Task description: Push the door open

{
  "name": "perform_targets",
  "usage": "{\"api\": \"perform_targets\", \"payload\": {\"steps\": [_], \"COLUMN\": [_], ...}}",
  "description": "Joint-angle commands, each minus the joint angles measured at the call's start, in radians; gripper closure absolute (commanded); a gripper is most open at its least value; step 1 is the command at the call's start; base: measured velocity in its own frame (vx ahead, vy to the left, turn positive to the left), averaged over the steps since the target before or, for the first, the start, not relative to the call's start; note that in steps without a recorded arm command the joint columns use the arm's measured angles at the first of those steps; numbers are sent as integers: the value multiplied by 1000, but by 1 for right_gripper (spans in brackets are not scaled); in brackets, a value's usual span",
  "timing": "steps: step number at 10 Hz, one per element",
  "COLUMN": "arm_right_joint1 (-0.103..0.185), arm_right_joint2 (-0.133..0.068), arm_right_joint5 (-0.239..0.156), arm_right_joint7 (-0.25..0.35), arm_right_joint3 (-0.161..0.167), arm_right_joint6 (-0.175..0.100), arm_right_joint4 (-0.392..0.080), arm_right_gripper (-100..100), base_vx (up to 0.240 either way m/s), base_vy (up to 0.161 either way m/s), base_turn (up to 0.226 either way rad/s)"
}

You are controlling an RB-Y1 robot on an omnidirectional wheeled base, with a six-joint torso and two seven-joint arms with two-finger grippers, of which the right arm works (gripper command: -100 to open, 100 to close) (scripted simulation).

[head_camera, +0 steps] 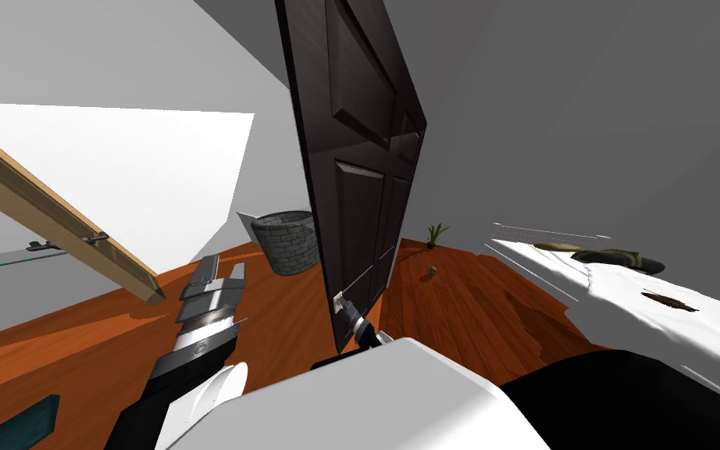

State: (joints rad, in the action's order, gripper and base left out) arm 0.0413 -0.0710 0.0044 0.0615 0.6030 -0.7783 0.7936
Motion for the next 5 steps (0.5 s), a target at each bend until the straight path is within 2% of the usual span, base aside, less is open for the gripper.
{"api": "perform_targets", "payload": {"steps": [1, 3, 5], "arm_right_joint1": [-1, 1, 5], "arm_right_joint2": [-13, -13, -12], "arm_right_joint5": [-9, -11, -19], "arm_right_joint7": [-6, -9, -17], "arm_right_joint3": [-30, -39, -68], "arm_right_joint6": [12, 12, 13], "arm_right_joint4": [13, 11, 4], "arm_right_gripper": [100, 100, 100], "base_vx": [122, 76, 95], "base_vy": [163, 103, 106], "base_turn": [-43, -24, -38]}}
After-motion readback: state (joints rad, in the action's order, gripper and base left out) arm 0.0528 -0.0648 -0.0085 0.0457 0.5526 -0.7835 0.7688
